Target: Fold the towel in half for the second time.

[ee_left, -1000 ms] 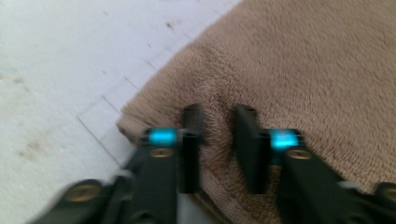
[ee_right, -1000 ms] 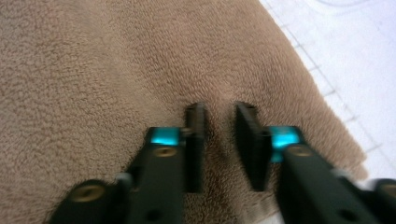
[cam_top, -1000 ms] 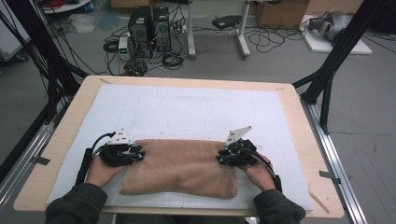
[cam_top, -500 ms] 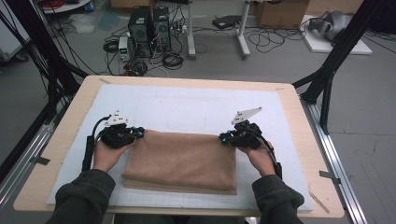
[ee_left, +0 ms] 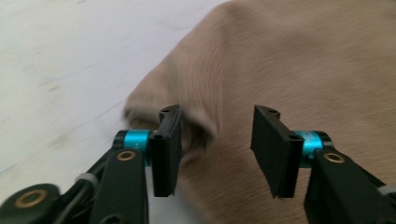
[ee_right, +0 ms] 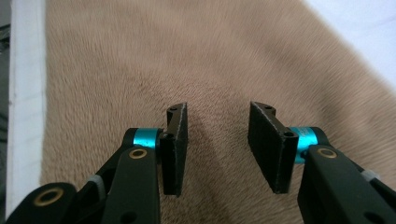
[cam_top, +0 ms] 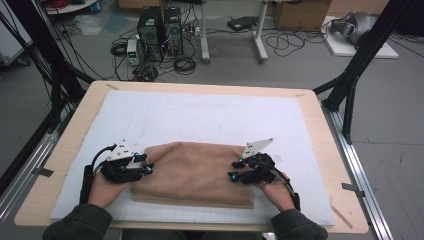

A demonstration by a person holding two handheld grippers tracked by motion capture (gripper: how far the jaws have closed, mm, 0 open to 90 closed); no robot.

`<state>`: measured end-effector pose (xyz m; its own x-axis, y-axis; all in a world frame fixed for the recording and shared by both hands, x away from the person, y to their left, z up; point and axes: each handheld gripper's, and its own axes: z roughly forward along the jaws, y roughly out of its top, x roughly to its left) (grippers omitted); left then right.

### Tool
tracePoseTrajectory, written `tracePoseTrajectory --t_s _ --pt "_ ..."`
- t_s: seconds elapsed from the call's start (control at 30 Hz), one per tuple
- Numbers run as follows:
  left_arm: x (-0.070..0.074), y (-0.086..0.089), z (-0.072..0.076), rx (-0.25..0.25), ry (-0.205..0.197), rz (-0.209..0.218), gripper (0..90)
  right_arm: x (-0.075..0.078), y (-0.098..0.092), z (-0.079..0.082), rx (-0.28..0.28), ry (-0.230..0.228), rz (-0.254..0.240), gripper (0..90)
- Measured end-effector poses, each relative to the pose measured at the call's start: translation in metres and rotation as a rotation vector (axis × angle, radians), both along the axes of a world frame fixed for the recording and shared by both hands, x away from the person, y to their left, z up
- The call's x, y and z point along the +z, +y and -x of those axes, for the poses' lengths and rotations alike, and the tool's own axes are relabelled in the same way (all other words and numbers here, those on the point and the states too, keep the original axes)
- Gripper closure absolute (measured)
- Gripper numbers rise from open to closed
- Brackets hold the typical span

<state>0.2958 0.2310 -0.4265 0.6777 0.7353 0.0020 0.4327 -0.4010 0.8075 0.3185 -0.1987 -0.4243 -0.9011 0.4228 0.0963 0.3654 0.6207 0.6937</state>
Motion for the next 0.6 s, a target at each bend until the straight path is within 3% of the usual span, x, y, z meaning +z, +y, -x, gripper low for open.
tracePoseTrajectory --t_s 0.07,0.1,0.2,0.27,0.33,0.47,0.5,0.53,0.6 --pt "-0.003 0.008 -0.005 0.054 -0.001 -0.006 54.3 -0.006 -0.001 0.001 0.0 -0.003 0.011 58.0" --pt "-0.003 0.01 -0.006 0.06 0.005 0.023 54.1 -0.007 -0.002 0.001 -0.004 0.001 -0.002 58.1" --pt "0.004 0.011 -0.002 0.015 -0.017 0.103 58.1 -0.001 -0.003 0.002 -0.011 -0.005 -0.011 57.6" --pt "0.007 0.009 0.003 -0.021 -0.017 0.124 59.8 0.004 -0.002 0.006 0.001 -0.02 -0.023 57.2" --pt "0.006 0.005 0.006 -0.057 0.005 0.109 61.0 0.008 -0.001 0.012 0.028 -0.019 -0.04 56.8" --pt "-0.003 0.003 0.011 -0.094 0.055 0.038 61.0 0.0 -0.001 0.016 0.031 -0.03 0.044 56.6" --pt "-0.006 0.003 0.012 -0.096 0.067 0.009 59.9 -0.004 -0.004 0.016 0.019 -0.023 0.049 56.7" --pt "-0.009 0.002 0.014 -0.1 0.066 -0.015 58.6 -0.006 -0.009 0.015 0.015 -0.018 0.022 56.9" --pt "-0.013 0.004 0.017 -0.092 0.057 0.01 57.9 -0.007 -0.014 0.014 -0.002 -0.006 0.004 56.8"
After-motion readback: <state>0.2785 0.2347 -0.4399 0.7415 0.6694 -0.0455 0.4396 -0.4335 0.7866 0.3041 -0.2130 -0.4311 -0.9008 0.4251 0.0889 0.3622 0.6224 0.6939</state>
